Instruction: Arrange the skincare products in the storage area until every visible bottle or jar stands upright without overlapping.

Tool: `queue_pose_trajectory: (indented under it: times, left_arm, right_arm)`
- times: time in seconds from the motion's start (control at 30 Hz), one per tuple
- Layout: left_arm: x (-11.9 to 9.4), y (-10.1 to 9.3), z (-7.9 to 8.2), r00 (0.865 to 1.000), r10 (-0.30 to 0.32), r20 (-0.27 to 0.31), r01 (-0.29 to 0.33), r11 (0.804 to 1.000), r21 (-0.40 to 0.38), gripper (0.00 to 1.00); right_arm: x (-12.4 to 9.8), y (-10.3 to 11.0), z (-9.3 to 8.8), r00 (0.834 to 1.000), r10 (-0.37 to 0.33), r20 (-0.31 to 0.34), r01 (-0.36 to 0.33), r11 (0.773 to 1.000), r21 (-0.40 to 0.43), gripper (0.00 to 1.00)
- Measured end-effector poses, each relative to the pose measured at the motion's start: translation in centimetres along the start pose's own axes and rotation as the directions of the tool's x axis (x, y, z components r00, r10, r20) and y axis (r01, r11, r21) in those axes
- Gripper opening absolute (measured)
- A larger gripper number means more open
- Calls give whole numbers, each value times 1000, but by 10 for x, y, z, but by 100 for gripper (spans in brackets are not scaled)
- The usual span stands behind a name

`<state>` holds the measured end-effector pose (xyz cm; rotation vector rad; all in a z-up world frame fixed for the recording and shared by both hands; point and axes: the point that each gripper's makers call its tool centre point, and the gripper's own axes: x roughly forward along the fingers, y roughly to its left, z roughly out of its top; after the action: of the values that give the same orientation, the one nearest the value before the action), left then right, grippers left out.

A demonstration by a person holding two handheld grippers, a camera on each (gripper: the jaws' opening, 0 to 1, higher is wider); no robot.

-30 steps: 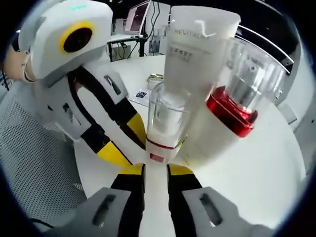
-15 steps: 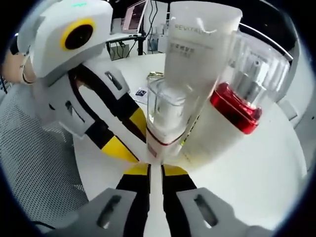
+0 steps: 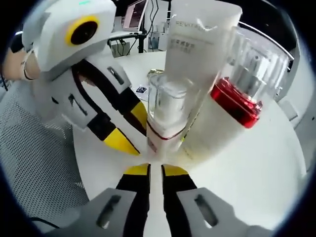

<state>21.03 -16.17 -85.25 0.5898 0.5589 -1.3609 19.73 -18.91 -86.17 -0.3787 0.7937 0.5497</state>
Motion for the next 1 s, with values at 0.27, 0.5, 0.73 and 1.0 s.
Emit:
queue_pose_trajectory:
  times: [0.27,0.5,0.73,1.0]
  left_arm:
    - [-8,1,-2,1000,5,-9,-5,1000,-2,14]
    - [-31,-2,4,1000,-27,5,27,999,-44,16]
    - [-57,7,3,1000,7,26,-5,997,-82,26]
    - [-96,24,6,995,84,57,-75,986,-146,43]
  right_arm:
    - [-13,-1,5,1000,-8,14,8,1000,7,12]
    - [-30,4,17,997,7,76,-10,999,40,18]
    - [-51,0,33,991,-41,130,36,998,45,29]
    - [-76,-2,51,978,-85,188,75,995,58,42]
